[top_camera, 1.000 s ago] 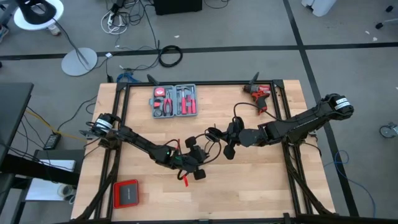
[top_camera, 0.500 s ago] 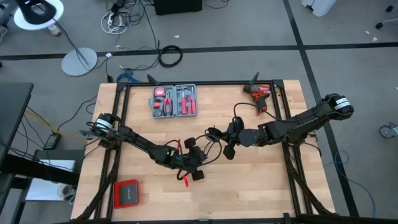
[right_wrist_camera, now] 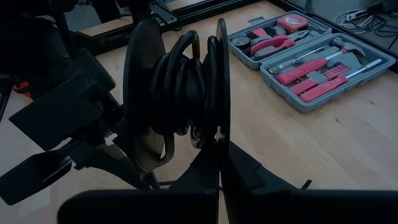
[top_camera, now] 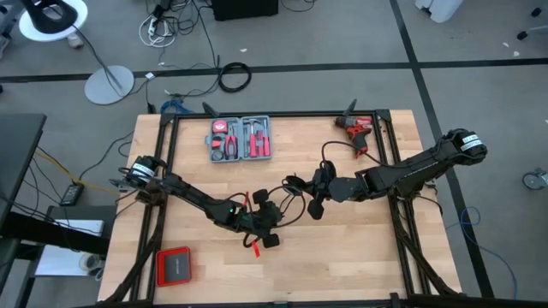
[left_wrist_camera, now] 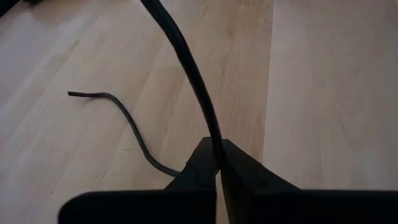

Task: Coil cords

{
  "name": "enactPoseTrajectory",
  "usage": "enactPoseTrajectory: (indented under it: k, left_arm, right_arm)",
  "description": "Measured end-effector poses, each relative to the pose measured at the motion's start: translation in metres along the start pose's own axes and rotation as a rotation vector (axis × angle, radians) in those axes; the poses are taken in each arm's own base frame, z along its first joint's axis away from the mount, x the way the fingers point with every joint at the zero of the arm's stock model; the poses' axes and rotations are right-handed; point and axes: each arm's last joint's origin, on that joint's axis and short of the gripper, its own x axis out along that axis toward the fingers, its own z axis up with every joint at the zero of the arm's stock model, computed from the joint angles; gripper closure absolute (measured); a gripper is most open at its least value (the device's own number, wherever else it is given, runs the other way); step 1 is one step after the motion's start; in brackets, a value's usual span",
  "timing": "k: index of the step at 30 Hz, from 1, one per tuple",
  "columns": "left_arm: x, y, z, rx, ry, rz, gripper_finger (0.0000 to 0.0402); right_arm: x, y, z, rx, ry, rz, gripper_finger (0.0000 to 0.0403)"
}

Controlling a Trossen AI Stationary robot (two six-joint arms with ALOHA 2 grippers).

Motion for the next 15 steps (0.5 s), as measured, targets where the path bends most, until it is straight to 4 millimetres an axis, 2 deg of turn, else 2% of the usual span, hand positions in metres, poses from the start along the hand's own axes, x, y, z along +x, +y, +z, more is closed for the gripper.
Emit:
enactPoseTrajectory:
  k: [6,15]
  left_arm:
    - [-0.007,0.005,-0.001,0.057,0.06,0.018,0.0398]
    - [-0.044,0.027,0.016,0.14,0.075,0.172,0.04]
  right_arm:
    - [0.0,0.0,0.0,0.0,0.001,0.002,0.0403]
    - [0.0,0.0,0.0,0.002,-0.003,-0.001,0.0403]
